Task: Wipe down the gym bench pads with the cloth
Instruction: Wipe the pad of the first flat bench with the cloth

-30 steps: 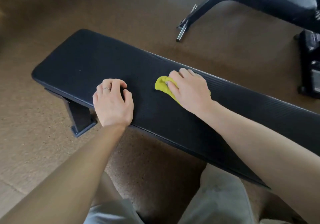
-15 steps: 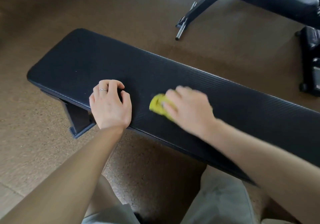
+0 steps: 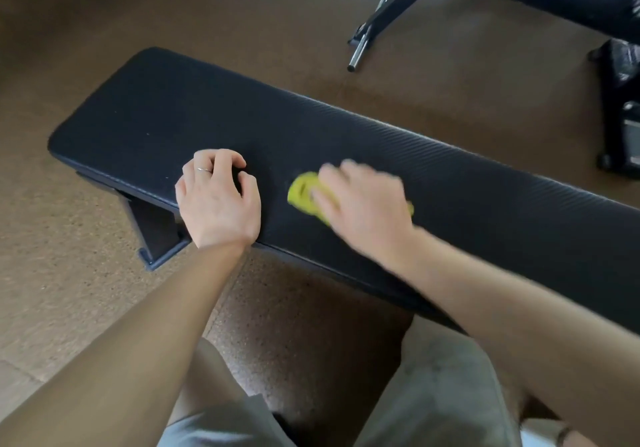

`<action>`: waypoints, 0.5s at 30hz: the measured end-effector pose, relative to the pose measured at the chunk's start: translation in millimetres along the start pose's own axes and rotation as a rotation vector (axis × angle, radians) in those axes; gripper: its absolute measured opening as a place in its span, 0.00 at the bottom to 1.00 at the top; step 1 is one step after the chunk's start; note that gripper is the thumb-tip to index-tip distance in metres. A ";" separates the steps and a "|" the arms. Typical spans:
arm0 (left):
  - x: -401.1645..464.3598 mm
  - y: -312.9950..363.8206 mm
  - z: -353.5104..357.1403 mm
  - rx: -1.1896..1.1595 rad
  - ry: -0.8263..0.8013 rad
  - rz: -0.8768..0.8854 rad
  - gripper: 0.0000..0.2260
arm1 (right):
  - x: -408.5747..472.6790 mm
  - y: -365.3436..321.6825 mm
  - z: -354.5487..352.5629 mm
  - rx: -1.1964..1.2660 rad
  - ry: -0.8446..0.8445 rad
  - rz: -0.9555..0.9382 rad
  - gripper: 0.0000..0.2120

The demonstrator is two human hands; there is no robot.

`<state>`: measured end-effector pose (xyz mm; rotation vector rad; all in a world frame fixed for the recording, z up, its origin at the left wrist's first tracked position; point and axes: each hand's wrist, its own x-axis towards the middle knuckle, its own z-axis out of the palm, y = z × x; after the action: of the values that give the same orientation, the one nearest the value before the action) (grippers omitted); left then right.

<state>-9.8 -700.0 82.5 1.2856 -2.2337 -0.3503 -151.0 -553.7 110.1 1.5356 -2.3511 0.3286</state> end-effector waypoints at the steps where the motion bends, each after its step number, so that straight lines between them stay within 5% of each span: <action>1: 0.7 -0.1 -0.2 -0.007 -0.004 -0.002 0.09 | 21.4 7.0 2.7 -0.043 -0.001 0.085 0.13; 5: -1.4 1.2 -0.9 0.013 -0.010 -0.005 0.10 | 23.3 -14.6 17.6 -0.074 -0.012 0.268 0.16; 10: -1.7 2.3 -4.1 0.027 -0.041 -0.016 0.11 | -36.8 -62.3 -3.5 0.066 0.024 0.136 0.14; 15: -3.7 3.4 -5.5 0.023 -0.033 -0.011 0.12 | -117.7 24.6 -41.0 -0.080 0.032 0.390 0.12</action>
<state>-7.6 -694.9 87.5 1.3129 -2.2653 -0.3538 -123.8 -429.8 102.8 1.0209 -2.5949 0.3379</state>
